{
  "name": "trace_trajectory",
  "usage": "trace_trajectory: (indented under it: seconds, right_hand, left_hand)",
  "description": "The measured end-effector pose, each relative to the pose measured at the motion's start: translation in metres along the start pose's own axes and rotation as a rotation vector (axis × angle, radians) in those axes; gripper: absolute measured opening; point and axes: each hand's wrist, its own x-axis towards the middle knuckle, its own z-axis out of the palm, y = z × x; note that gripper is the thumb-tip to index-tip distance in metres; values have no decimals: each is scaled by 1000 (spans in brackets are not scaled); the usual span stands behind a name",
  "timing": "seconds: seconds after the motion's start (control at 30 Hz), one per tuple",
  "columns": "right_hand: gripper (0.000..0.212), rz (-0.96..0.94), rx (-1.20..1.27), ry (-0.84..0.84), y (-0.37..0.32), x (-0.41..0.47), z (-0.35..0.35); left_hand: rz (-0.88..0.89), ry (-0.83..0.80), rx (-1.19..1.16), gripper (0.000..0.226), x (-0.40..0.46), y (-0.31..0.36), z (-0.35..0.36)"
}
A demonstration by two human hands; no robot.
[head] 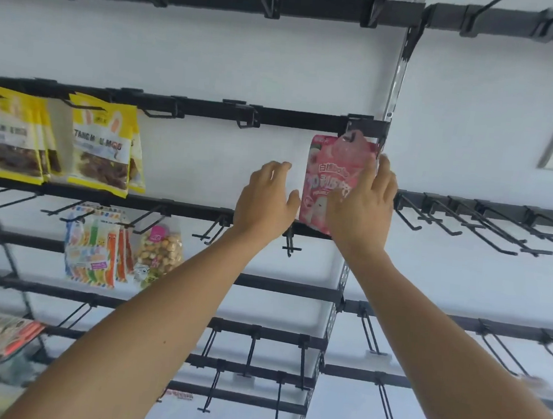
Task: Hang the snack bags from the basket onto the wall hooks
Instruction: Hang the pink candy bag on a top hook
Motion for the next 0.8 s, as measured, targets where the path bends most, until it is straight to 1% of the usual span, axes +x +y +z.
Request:
trace_trajectory:
  seconds: [0.07, 0.17, 0.4, 0.57, 0.67, 0.8]
  right_hand:
    - [67, -56, -100, -65, -15, -21, -1]
    - [60, -156, -186, -102, -48, -59, 0]
    - [53, -283, -213, -243, -164, -161, 21]
    - [52, -340, -193, -385, -244, -224, 53]
    - [48, -399, -169, -445, -284, -251, 84]
    - [50, -485, -131, -565, -330, -293, 141]
  left_hand:
    - [33, -21, 59, 49, -18, -12, -18]
    - [67, -38, 106, 47, -50, -38, -50]
    - [60, -114, 236, 46, -135, -132, -145]
    - [-7, -183, 385, 43, -194, -215, -207]
    - [-48, -190, 410, 45, -225, -266, -232]
    - [-201, -243, 412, 45, -267, -344, -249]
